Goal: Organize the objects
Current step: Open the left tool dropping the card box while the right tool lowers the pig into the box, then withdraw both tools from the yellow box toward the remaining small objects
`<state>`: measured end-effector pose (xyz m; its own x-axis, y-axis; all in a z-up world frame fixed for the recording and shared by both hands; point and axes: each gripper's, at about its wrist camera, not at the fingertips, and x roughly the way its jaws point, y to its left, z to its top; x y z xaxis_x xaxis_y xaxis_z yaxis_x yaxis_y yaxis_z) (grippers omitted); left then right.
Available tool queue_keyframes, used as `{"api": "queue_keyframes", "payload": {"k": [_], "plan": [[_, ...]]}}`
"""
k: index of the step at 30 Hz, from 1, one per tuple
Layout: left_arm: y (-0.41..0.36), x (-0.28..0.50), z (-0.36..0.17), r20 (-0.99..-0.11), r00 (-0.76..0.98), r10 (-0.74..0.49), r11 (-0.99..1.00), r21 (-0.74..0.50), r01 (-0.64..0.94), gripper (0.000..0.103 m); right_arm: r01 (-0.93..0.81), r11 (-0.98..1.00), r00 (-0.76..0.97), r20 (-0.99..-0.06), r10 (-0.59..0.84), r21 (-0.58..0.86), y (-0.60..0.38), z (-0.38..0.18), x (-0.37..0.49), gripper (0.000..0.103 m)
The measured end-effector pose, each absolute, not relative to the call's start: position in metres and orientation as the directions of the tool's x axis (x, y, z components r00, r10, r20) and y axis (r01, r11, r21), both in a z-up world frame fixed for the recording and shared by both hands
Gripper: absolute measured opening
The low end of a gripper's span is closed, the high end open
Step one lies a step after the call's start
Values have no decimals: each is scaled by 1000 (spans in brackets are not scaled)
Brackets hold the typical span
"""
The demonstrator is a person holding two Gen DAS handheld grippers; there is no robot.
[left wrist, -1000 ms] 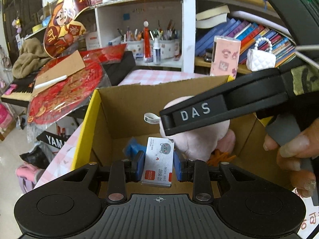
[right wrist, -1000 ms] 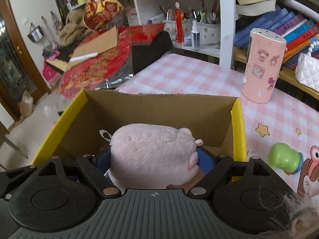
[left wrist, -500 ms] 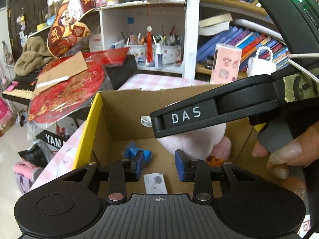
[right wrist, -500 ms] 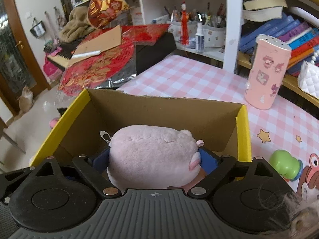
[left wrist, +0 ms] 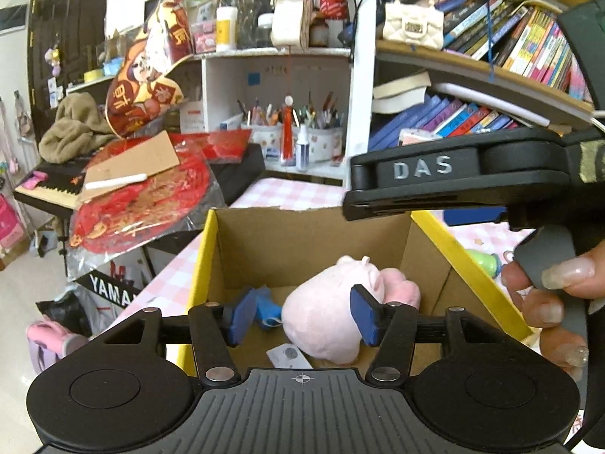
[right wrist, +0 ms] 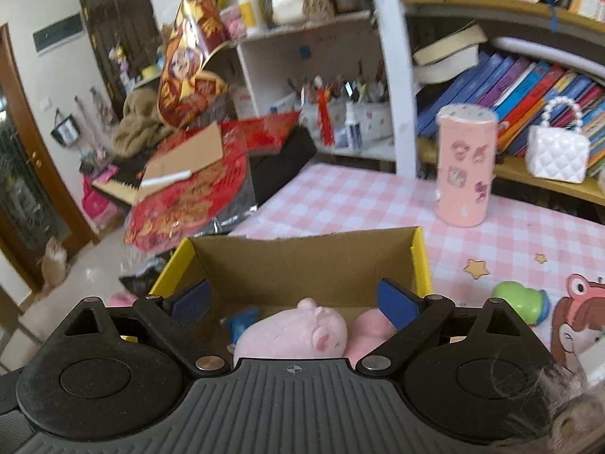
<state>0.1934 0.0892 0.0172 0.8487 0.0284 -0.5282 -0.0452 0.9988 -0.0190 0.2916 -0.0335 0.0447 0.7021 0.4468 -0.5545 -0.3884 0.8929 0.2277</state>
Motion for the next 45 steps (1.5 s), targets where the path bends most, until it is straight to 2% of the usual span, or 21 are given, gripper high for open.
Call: {"api": "queue_keyframes", "payload": {"k": [5, 14, 22, 29, 34, 45], "plan": [[97, 174, 22, -505, 862, 43, 997, -32, -68, 66, -351, 919, 752, -530, 391, 180, -38, 51, 261, 95], [119, 134, 22, -510, 858, 64, 993, -56, -107, 69, -270, 955, 819, -493, 293, 119, -43, 53, 203, 94], [130, 93, 14, -538, 841, 58, 993, -56, -104, 69, -194, 973, 818, -526, 231, 126, -45, 33, 147, 94], [130, 62, 5, -558, 828, 55, 995, -41, -93, 75, -142, 989, 832, -537, 137, 34, -40, 9, 97, 94], [130, 45, 1, -563, 825, 58, 996, -23, -86, 77, -126, 991, 817, -563, 125, 37, -40, -3, 73, 94], [123, 14, -10, -573, 817, 59, 997, -4, -75, 83, -113, 994, 823, -559, 101, 14, -41, -13, 35, 94]]}}
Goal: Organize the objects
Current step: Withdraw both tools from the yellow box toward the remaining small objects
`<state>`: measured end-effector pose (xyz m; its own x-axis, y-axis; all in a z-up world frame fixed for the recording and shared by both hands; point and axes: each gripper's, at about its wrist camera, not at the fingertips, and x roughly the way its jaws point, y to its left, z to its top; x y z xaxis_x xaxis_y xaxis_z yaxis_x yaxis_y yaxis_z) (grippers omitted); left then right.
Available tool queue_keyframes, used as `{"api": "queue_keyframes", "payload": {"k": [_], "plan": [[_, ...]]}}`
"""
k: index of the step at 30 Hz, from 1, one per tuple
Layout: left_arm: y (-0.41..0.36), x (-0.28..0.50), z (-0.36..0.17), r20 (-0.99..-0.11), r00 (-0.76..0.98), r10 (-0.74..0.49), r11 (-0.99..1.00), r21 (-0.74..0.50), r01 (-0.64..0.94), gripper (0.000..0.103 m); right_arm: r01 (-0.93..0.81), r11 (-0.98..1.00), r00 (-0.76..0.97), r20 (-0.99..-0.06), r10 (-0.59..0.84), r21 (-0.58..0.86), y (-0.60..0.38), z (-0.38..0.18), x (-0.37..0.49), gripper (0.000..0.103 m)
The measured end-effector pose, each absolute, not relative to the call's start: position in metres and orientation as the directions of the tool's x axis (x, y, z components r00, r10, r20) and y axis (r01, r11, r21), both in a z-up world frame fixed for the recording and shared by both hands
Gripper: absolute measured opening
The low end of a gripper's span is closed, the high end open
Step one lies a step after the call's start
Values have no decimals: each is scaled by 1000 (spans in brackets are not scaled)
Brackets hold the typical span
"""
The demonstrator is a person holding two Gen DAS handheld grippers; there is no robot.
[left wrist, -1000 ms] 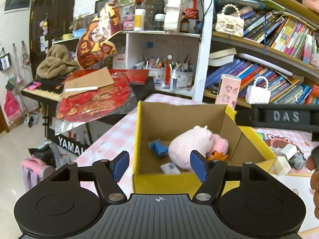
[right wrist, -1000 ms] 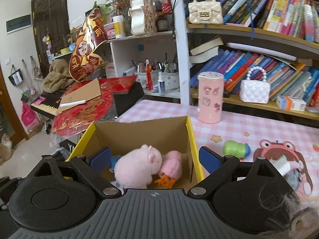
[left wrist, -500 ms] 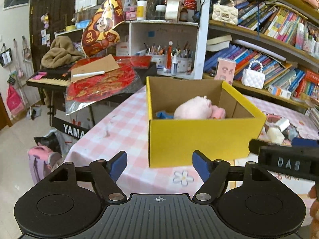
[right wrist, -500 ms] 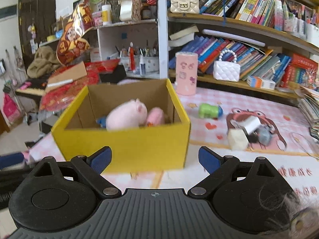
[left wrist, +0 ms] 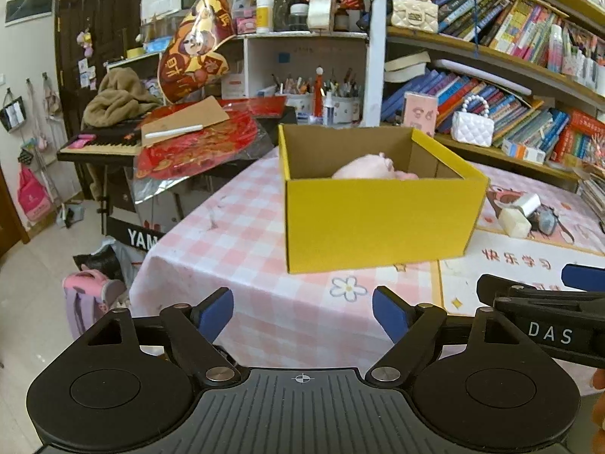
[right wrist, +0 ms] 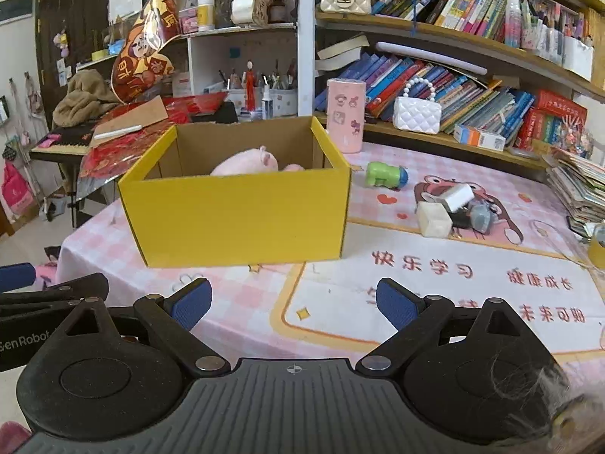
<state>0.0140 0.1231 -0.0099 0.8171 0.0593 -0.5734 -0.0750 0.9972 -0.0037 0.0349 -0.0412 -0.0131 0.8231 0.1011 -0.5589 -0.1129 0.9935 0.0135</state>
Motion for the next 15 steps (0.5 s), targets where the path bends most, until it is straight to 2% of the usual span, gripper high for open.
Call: {"api": "queue_keyframes", "payload": {"k": [15], "plan": [[94, 5, -24, -629, 775, -62, 998, -37, 50, 83, 36, 999, 793, -610, -6, 36, -77, -25, 4, 94]]}}
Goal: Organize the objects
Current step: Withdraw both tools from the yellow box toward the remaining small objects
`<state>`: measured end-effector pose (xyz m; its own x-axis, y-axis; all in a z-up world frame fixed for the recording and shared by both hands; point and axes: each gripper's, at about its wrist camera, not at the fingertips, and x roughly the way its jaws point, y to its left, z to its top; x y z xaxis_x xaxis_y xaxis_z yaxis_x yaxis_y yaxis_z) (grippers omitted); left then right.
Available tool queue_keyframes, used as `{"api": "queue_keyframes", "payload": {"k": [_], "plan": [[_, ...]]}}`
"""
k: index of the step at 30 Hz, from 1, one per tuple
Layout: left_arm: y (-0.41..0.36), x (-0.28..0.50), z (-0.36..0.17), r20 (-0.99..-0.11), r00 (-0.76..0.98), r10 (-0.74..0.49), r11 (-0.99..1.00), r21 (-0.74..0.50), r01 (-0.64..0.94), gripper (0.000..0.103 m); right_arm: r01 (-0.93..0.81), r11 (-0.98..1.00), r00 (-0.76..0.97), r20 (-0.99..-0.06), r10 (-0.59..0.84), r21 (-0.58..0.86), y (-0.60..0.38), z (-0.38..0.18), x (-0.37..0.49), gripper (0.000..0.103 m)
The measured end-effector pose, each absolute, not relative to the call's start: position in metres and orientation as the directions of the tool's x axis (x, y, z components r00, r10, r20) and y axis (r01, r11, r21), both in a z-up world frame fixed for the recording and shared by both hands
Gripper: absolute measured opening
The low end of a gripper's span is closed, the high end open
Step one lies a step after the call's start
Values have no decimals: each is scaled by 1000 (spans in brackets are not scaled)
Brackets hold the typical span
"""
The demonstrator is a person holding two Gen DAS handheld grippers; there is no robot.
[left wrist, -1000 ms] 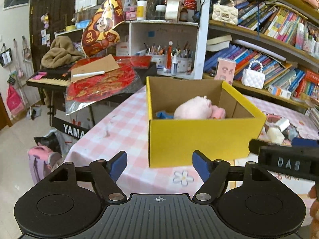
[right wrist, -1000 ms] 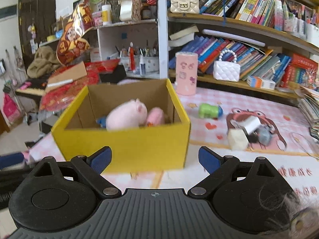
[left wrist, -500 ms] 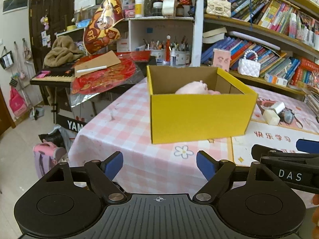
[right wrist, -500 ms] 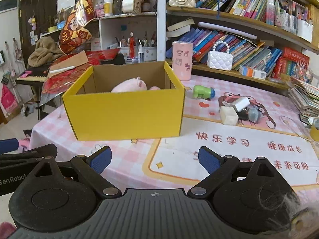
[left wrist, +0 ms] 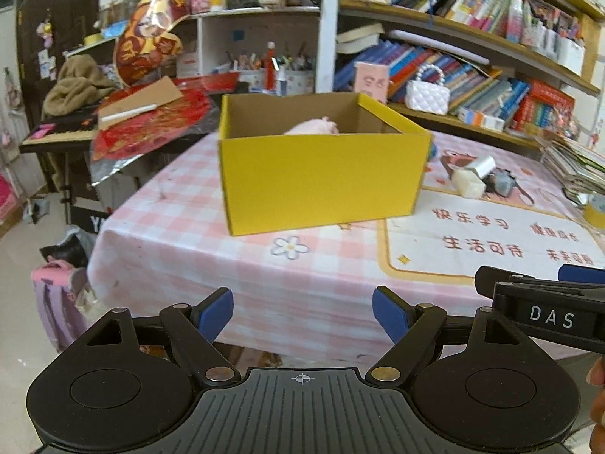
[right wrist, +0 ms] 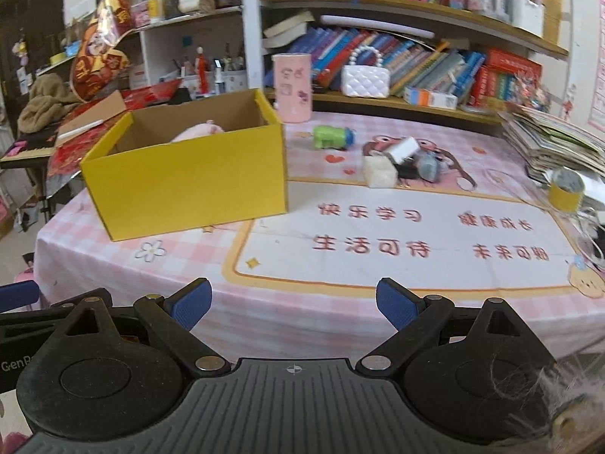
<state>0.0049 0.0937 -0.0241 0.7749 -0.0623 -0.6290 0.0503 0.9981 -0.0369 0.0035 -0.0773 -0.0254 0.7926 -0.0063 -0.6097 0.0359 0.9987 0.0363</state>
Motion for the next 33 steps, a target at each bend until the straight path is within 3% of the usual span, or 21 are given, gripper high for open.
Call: {"api": "queue_keyframes", "payload": {"k": [33], "plan": [[-48, 81, -30, -663, 700, -266, 951, -60, 304, 83, 297, 954, 717, -669, -195, 40, -217, -29, 36, 94]]}}
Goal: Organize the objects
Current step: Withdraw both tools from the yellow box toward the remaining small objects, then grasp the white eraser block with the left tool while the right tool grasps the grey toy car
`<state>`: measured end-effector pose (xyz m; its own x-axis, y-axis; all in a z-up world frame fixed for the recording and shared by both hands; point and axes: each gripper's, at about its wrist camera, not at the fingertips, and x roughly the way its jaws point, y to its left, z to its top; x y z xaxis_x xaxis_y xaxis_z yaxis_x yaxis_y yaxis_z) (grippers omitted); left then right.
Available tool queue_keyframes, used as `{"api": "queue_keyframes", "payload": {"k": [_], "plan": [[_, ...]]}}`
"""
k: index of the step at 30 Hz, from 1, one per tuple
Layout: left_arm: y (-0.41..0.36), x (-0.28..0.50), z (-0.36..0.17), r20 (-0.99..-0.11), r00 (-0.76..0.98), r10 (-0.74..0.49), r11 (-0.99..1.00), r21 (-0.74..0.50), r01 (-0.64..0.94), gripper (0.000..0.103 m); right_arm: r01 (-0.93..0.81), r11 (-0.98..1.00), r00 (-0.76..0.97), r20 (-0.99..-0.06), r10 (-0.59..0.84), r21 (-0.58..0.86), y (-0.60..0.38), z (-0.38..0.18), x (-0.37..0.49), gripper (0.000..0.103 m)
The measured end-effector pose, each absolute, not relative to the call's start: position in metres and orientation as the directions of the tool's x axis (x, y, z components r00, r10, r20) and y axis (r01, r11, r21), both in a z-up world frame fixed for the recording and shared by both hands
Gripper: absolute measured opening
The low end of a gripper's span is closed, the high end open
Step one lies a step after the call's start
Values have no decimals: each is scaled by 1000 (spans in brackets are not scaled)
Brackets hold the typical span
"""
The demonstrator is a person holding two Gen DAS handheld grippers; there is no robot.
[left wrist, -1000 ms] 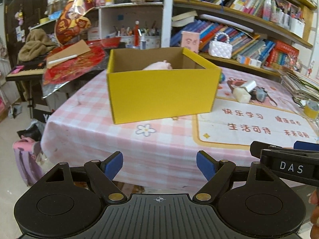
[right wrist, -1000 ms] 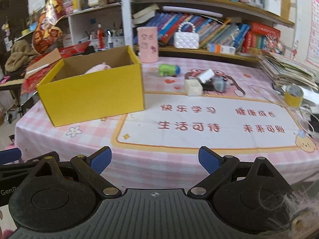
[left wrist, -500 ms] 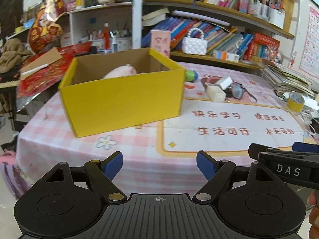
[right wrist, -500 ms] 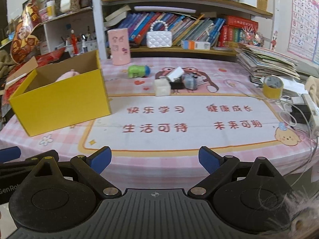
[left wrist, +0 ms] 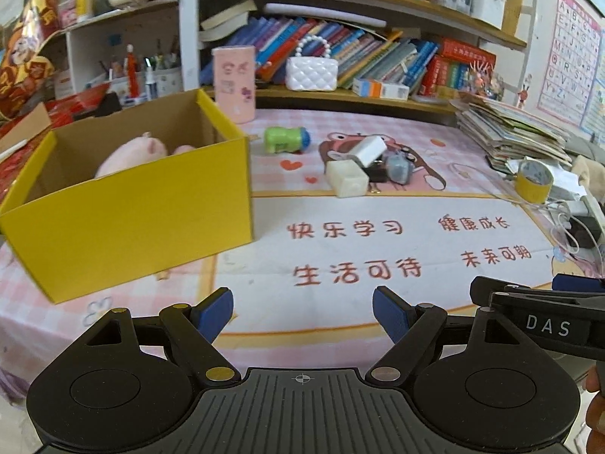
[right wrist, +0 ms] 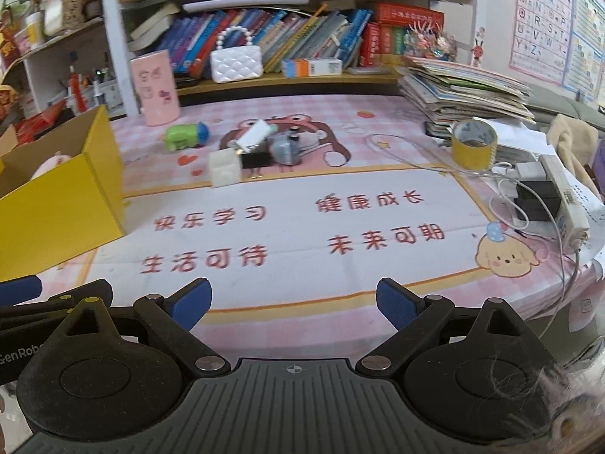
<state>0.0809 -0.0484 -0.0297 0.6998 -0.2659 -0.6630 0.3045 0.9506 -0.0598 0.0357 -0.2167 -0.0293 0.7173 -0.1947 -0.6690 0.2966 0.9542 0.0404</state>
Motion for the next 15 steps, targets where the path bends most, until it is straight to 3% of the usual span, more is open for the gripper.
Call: {"api": "queue_keyframes", "payload": {"k": [15], "plan": [[-103, 131, -42, -705, 664, -250, 955, -67, 289, 83, 290, 956, 675, -716, -177, 38, -272, -41, 91, 91]]}}
